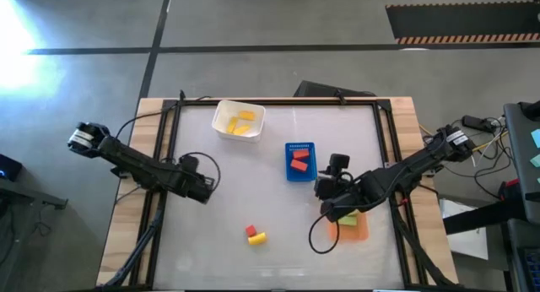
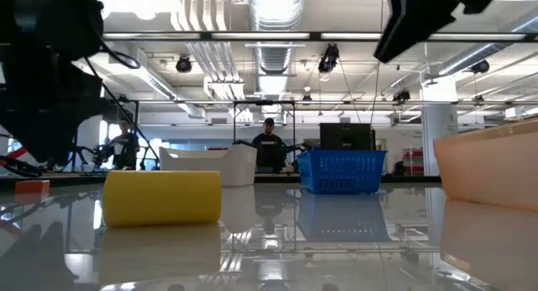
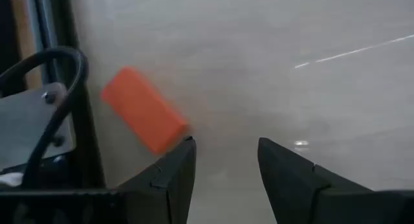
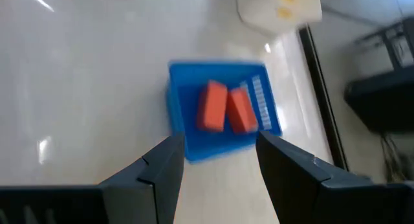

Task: Sort & place blocks by color
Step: Put the orange block into the blue bin

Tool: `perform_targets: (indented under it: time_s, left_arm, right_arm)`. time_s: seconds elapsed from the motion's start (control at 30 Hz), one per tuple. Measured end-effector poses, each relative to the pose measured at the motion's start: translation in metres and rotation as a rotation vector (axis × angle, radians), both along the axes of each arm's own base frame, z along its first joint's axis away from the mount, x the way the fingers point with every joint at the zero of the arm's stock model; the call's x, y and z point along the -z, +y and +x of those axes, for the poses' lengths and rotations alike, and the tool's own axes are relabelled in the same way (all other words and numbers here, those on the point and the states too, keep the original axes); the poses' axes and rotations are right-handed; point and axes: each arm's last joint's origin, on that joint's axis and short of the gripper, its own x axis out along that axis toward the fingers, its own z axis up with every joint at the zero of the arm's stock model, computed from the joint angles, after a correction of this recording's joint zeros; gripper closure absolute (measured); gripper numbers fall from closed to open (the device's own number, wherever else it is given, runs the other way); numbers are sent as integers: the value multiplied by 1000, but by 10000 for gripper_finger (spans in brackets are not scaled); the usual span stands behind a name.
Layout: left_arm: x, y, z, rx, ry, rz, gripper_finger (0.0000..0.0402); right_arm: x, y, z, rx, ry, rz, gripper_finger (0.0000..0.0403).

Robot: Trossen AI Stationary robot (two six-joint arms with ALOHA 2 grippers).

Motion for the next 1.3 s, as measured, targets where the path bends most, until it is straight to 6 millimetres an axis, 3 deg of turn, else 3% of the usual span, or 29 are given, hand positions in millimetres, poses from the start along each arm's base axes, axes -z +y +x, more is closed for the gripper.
perform_targets:
  time_s: [0.4, 0.7, 0.87, 1.03, 1.17, 1.3]
  left_arm:
    - [16, 14, -2, -109, 22, 20, 257]
    - [38, 17, 11, -80, 249, 21, 393]
    - [43, 14, 24, -63, 356, 28, 395]
    - [31, 11, 42, -26, 429, 35, 400]
    - [27, 16, 33, -97, 569, 105, 401]
    - [35, 19, 27, -123, 575, 94, 401]
  right_arm:
    - [-16, 3, 6, -114, -113, 1, 220]
    - [-17, 3, 6, -120, -117, -1, 220]
    - [-17, 3, 6, -119, -121, 1, 220]
    - [-17, 3, 7, -119, -123, 2, 220]
    - [-17, 3, 7, -118, -124, 3, 220]
    - [-17, 4, 7, -118, -131, 6, 220]
